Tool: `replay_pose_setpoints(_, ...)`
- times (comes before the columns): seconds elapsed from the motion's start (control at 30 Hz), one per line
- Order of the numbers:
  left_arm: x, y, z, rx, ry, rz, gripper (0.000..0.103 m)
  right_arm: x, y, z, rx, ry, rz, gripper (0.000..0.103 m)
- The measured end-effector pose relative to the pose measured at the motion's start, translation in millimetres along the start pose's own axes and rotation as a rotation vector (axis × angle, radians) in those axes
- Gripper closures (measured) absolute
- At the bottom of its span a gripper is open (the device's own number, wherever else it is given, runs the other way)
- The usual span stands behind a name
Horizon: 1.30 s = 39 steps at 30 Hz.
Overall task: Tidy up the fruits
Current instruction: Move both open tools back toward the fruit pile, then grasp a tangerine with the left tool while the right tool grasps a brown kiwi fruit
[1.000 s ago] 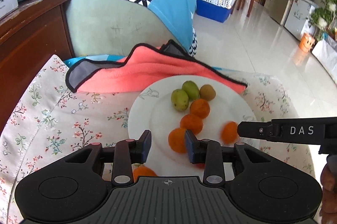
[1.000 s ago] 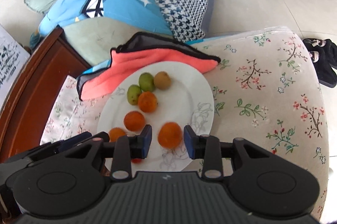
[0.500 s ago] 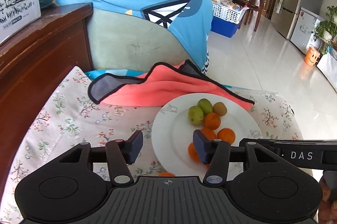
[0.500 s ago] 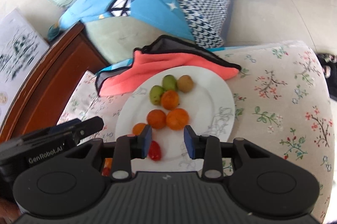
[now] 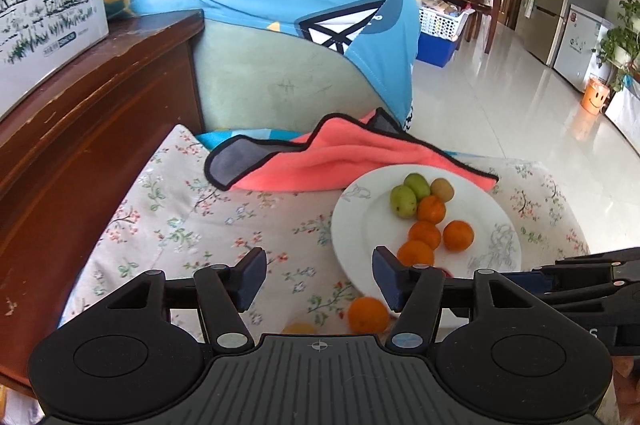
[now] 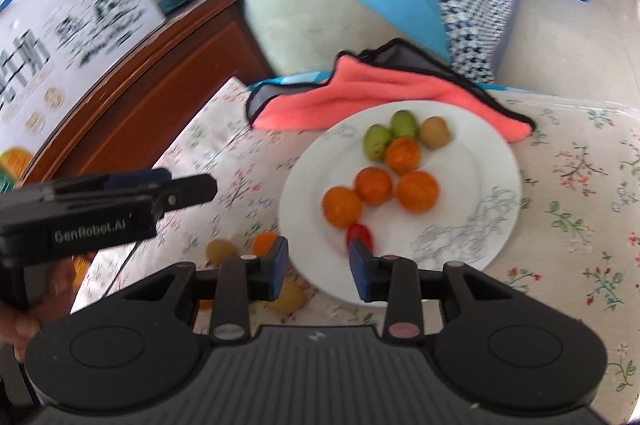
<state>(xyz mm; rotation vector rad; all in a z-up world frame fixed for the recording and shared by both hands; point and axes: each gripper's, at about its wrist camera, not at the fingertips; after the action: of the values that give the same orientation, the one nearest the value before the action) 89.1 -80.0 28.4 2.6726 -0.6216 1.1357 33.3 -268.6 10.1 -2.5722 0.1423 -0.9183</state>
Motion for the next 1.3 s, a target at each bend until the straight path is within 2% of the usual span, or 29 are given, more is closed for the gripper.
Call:
replay_pose_setpoints(0.23,-15.3,-12.4,-7.3,-0.011,-0.017,0.055,0.045,-10.3,-19.0,7.6,0.041,-0.040,-0.113,0.068)
replay_pose_setpoints(0.4,-28.5,-19.8,-10.3,-0.048,-0.040,0.102,0.045,-16.1,-28.4,14.6,0.046,-0.067,-0.184,0.068)
replay_pose_setpoints(0.77,-61.7,-13.5,-6.9,-0.122,-0.102,0.316,0.044,-24.9,-39.5,29.9,0.008,-0.101,-0.274,0.068)
replay_pose_setpoints(1.0,-73.4,-16.1,6.5,-0.145,-0.117,0.332,0.044,-27.2,-41.4,41.3,-0.024,-0.122,-0.292,0.068)
replay_pose_setpoints(1.3,-77.9,-14.8,23.1,-0.163,-0.128,0.302,0.048,-27.4,-41.1,48.2,-0.040,-0.136,-0.294,0.068)
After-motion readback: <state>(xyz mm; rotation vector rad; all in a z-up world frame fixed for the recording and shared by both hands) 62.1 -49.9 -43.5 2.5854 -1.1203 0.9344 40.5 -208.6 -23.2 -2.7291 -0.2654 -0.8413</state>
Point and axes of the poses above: each gripper's, at about its wrist camera, not at the fingertips, and z roughly the way its jaws point, y to its right, x to its top, and after that the axes turned 3 degrees about x, right-handed
